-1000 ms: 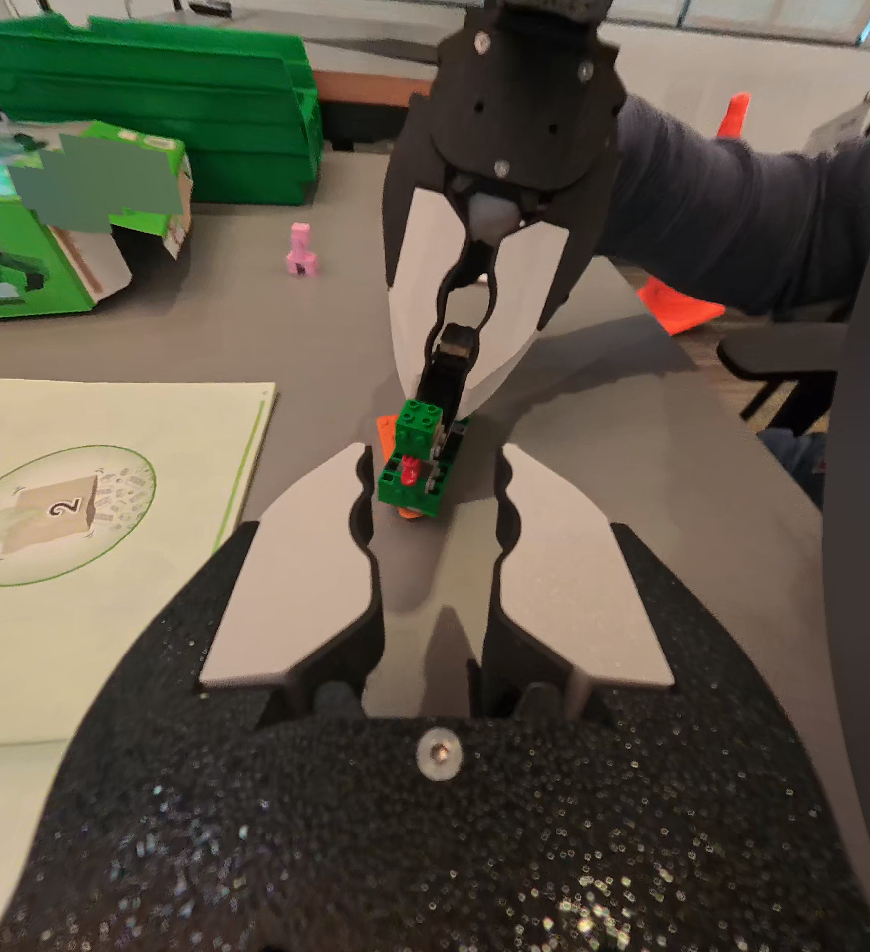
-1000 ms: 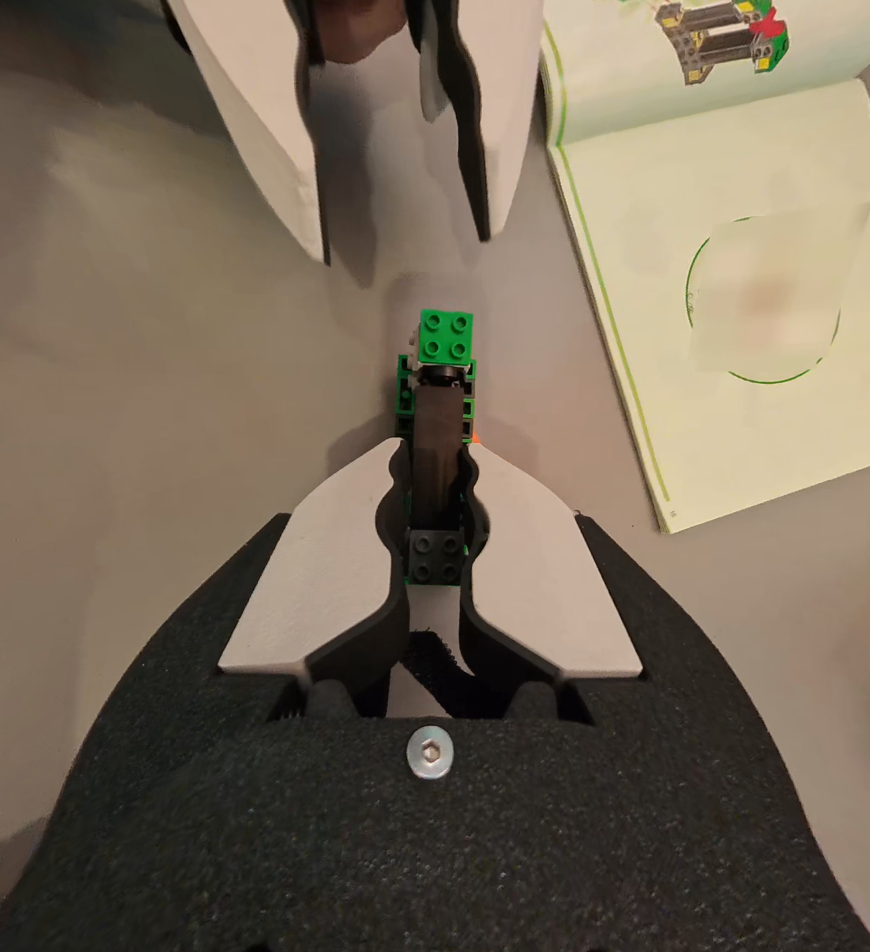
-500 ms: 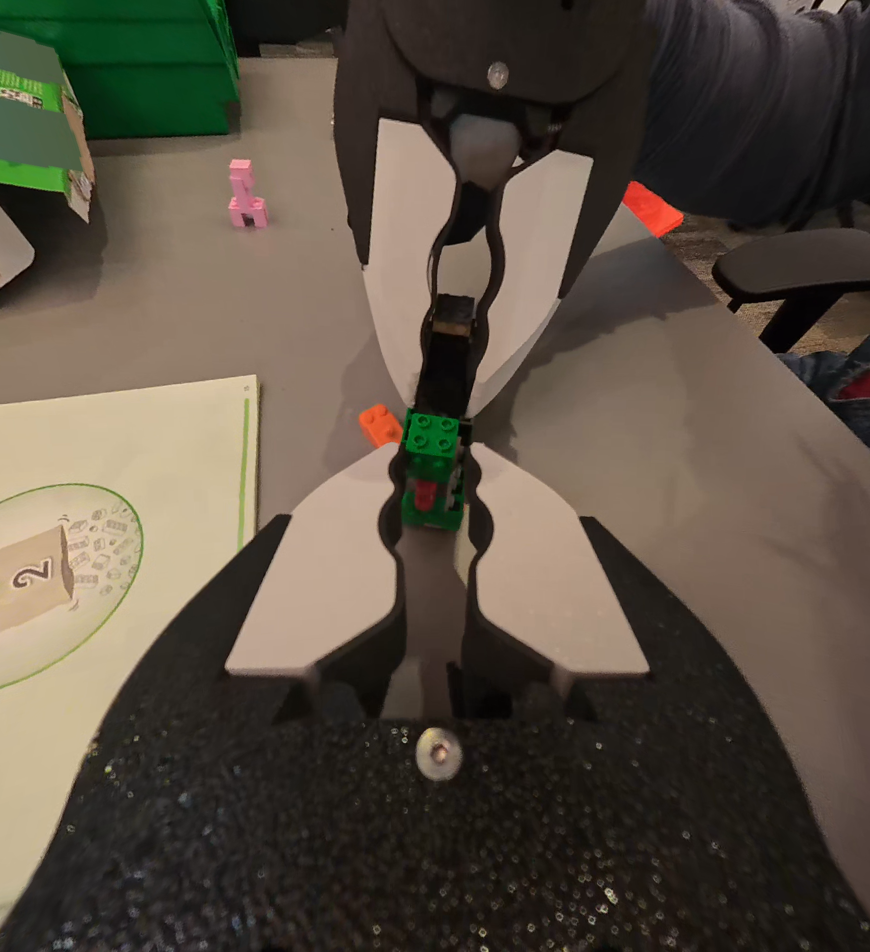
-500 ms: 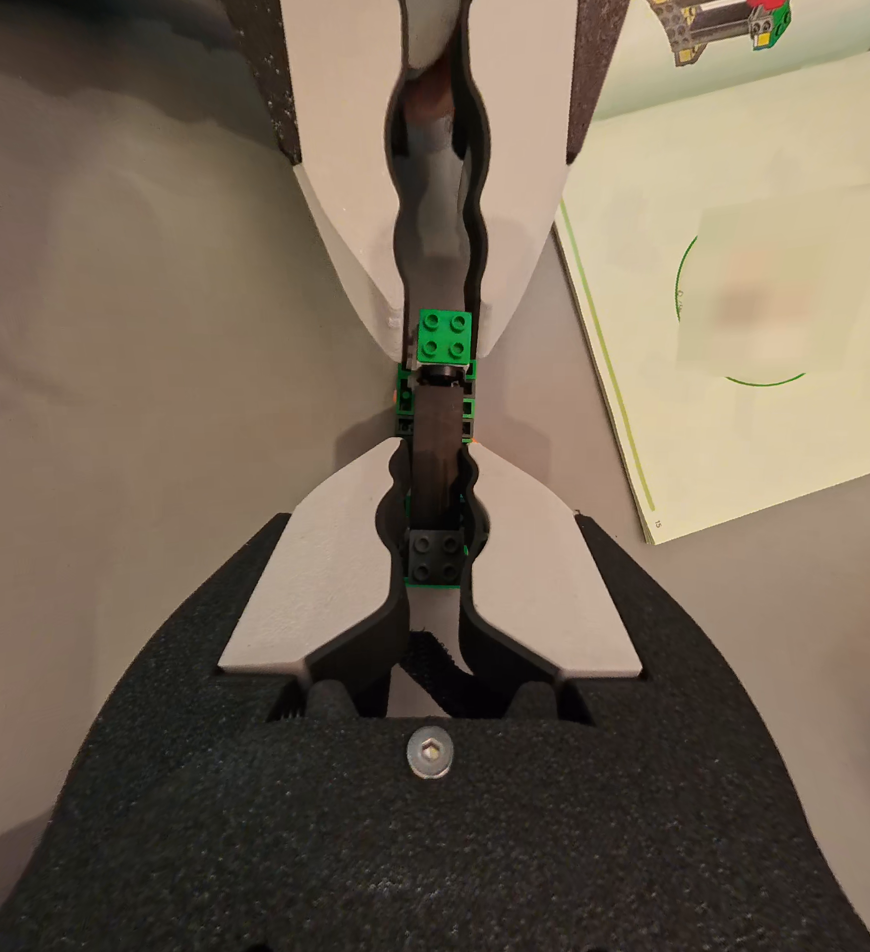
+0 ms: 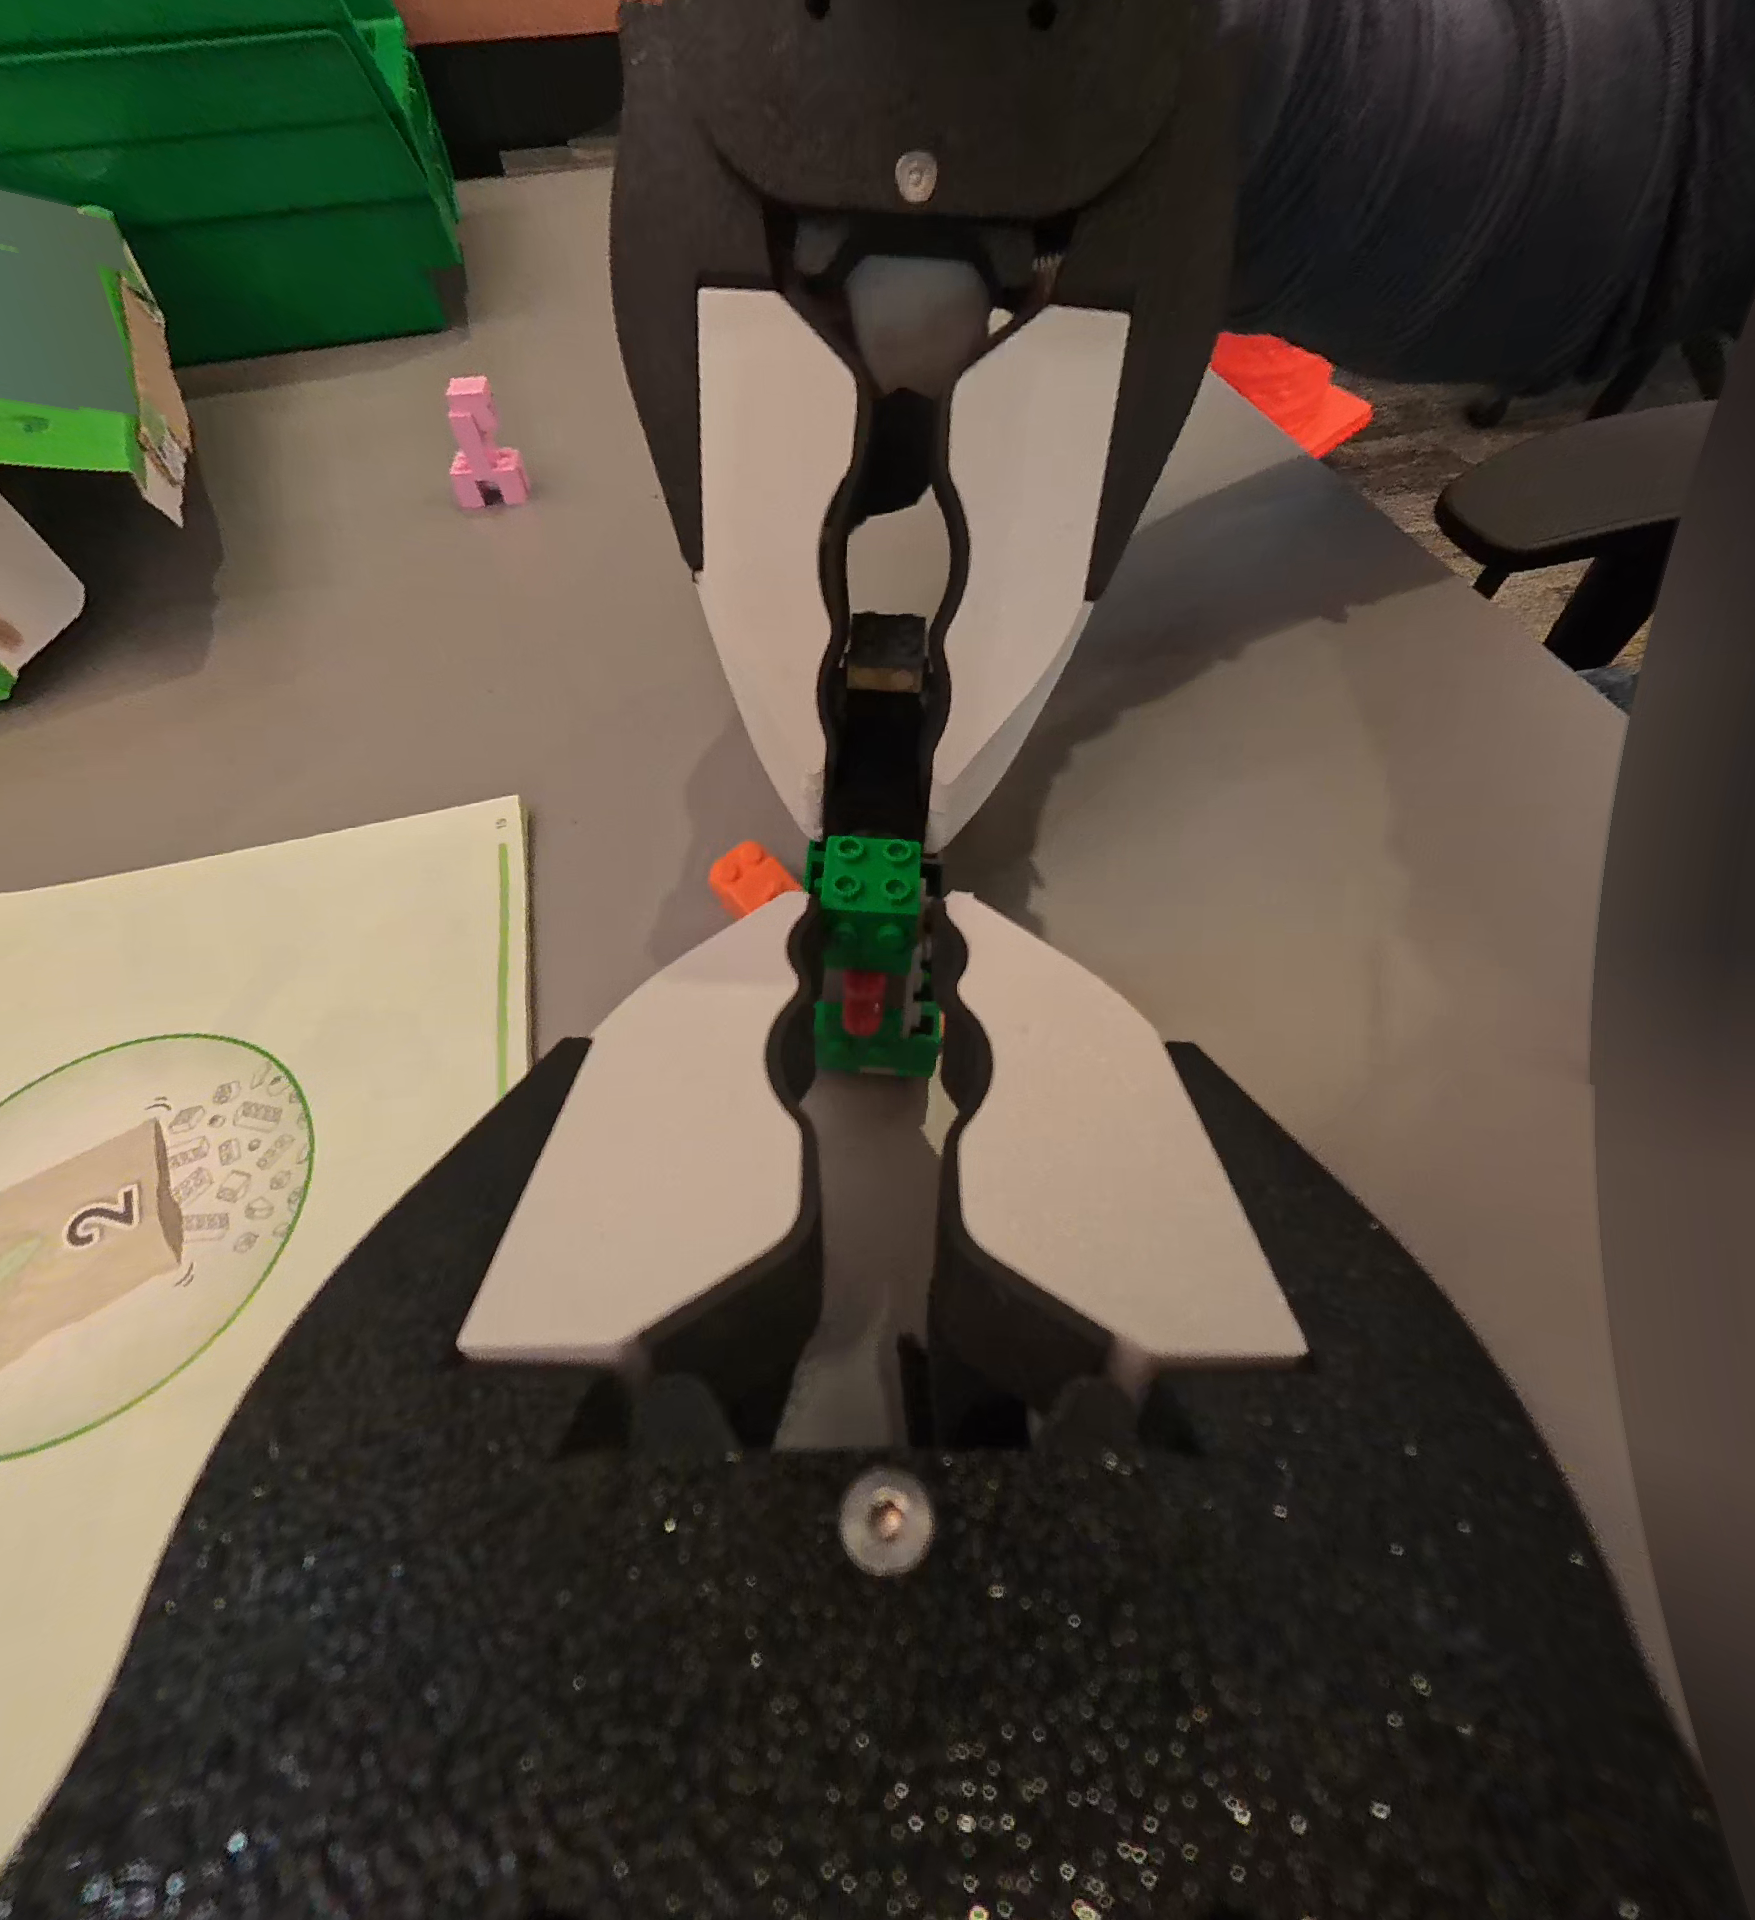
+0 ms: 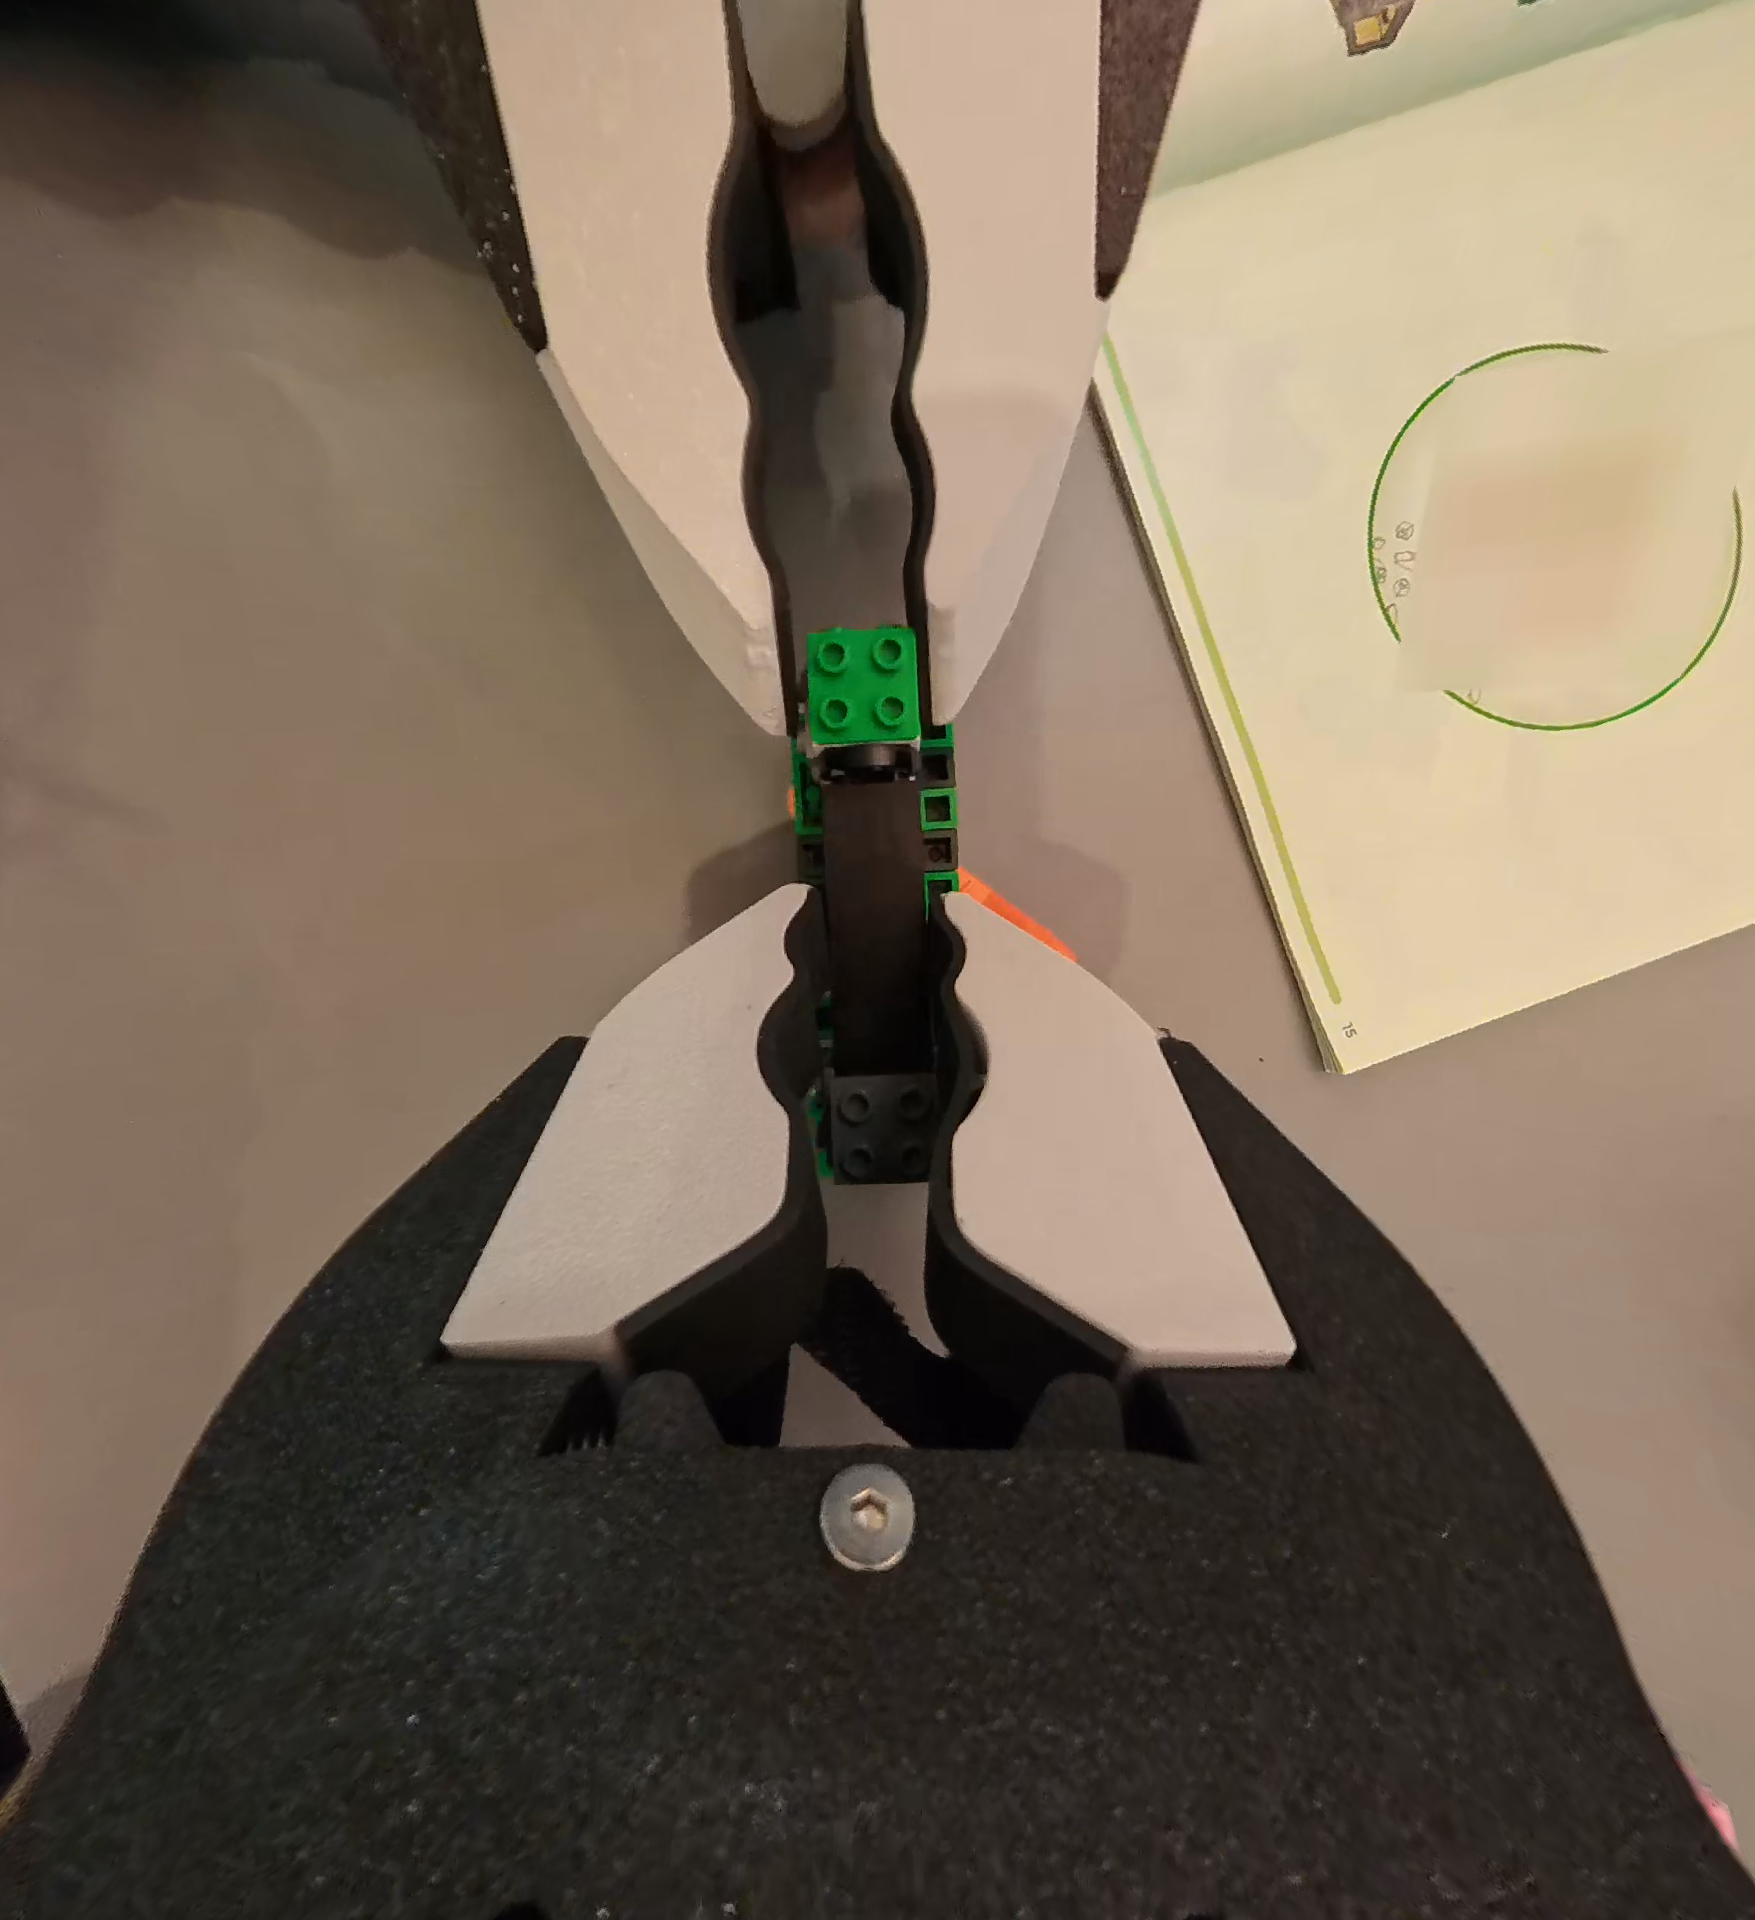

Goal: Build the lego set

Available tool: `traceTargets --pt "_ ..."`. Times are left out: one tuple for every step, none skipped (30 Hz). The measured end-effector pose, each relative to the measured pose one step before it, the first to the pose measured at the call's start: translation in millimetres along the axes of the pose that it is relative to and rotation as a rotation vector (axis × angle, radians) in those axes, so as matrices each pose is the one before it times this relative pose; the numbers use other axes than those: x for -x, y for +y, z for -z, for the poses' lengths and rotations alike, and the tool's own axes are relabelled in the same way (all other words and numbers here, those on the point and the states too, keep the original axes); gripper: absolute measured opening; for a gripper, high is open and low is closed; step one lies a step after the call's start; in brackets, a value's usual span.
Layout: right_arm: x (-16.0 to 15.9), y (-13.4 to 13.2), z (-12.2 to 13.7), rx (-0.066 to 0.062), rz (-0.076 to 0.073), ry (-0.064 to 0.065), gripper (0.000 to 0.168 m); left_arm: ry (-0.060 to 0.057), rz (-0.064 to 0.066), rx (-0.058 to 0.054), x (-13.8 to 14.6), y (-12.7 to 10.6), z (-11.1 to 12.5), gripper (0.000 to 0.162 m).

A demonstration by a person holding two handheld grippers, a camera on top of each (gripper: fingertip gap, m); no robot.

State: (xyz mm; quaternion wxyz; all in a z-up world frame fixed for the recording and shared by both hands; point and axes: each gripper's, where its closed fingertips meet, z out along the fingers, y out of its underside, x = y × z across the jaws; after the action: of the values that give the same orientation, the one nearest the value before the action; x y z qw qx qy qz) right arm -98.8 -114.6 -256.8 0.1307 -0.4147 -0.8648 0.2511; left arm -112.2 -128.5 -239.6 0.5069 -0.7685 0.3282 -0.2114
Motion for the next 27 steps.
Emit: traceTargets --pt "0.01 -0.08 -0.02 -0.0038 -0.0065 -0.0024 0.017 0.0008 0.0031 -0.0035 -0.05 -0.01 0.03 0.019" --pt "0.1 -0.12 0.08 -0.0034 -0.0056 -0.0009 0.017 0.0002 0.0012 -0.0041 -0.05 0.13 -0.03 0.019" --pt "0.12 -0.06 0.01 -0.0039 -0.0053 -0.0007 0.017 0.0001 0.0006 -0.0034 0.01 0.21 0.02 0.019" --pt "0.09 -0.19 -0.06 -0.0043 -0.002 0.0011 0.017 -0.0001 0.0008 -0.0018 0.02 0.03 -0.01 0.019" --pt "0.07 -0.09 -0.02 -0.0024 -0.0036 0.0012 0.017 -0.0013 -0.0006 -0.0011 0.0 -0.02 -0.05 0.019" --pt "-0.12 0.0 -0.09 -0.0017 -0.0028 0.0017 0.017 -0.0026 -0.001 -0.0013 0.13 0.01 -0.17 0.019" --pt "-0.08 -0.06 0.01 -0.0031 -0.0027 0.0016 0.017 -0.003 -0.0009 -0.0011 0.03 -0.06 -0.12 0.019" --pt "0.04 -0.14 -0.04 -0.0033 -0.0016 0.0007 0.017 -0.0022 -0.0005 -0.0009 -0.02 -0.06 -0.17 0.019" --pt "-0.06 0.0 0.04 -0.0023 0.0 0.0006 0.017 -0.002 -0.0002 0.0 0.07 0.01 -0.24 0.019" --pt "-0.21 -0.01 0.0 -0.0007 -0.0017 0.0003 0.017 -0.0028 -0.0011 0.0019 0.09 0.01 -0.15 0.019" --pt "-0.04 0.01 0.0 0.0004 -0.0025 -0.0004 0.017 -0.0029 -0.0023 0.0027 0.05 -0.03 -0.18 0.019" --pt "0.02 0.03 -0.13 0.0017 -0.0003 -0.0007 0.017 -0.0017 -0.0019 0.0011 -0.14 -0.1 -0.21 0.019" --pt "-0.01 0.13 0.05 0.0019 0.0001 0.0002 0.017 -0.0008 -0.0008 -0.0015 -0.05 0.01 -0.12 0.019" --pt "0.01 -0.05 -0.03 -0.0001 -0.0023 -0.0009 0.017 0.0002 0.0005 -0.0029 -0.07 0.0 -0.06 0.019" --pt "-0.11 -0.22 -0.11 -0.0019 -0.0044 -0.0023 0.017 0.0011 0.0026 -0.0025 0.1 0.12 0.1 0.019" --pt "-0.07 -0.26 -0.14 -0.0018 -0.0034 -0.0025 0.017 0.0006 0.0021 -0.002 0.12 0.16 0.07 0.019" --pt "-0.14 -0.19 -0.12 -0.0007 -0.0003 -0.0014 0.017 -0.0007 0.0006 -0.0018 0.11 0.04 0.0 0.019" --pt "-0.21 -0.23 -0.02 -0.0005 -0.0005 -0.0007 0.017 -0.0015 -0.0003 -0.0017 0.07 0.01 -0.07 0.019" --pt "-0.08 0.04 -0.1 0.0005 0.0004 -0.0012 0.017 -0.0017 -0.0003 -0.0015 0.02 0.01 -0.12 0.019" --pt "-0.25 -0.01 -0.02 0.001 0.0009 0.0005 0.017 -0.0018 -0.0006 -0.0007 0.07 -0.17 -0.24 0.019" --pt "-0.02 0.1 -0.08 0.0011 0.0027 -0.0001 0.017 -0.0007 -0.0016 -0.0004 -0.07 0.04 -0.06 0.019" --pt "0.02 -0.08 -0.07 0.0008 0.0037 0.0013 0.017 -0.0005 -0.0017 -0.0002 -0.09 -0.18 -0.11 0.019" --pt "0.04 0.14 -0.07 0.0021 0.0019 0.0011 0.017 -0.0004 -0.0011 -0.0006 -0.23 -0.11 -0.1 0.019" --pt "0.06 0.04 -0.02 0.003 0.0034 0.002 0.017 0.0003 0.0 -0.001 -0.11 -0.06 -0.17 0.019" --pt "0.11 0.1 -0.09 0.0024 0.0039 0.0029 0.017 0.0005 -0.0004 -0.0007 -0.18 -0.18 -0.01 0.018" --pt "0.06 0.21 -0.01 0.0025 0.0031 0.0025 0.017 0.0004 -0.0012 -0.0004 -0.18 -0.14 -0.23 0.018" --pt "0.21 0.29 0.03 0.0031 0.0028 0.0014 0.017 0.0005 -0.0016 -0.0001 -0.16 -0.29 -0.13 0.018"
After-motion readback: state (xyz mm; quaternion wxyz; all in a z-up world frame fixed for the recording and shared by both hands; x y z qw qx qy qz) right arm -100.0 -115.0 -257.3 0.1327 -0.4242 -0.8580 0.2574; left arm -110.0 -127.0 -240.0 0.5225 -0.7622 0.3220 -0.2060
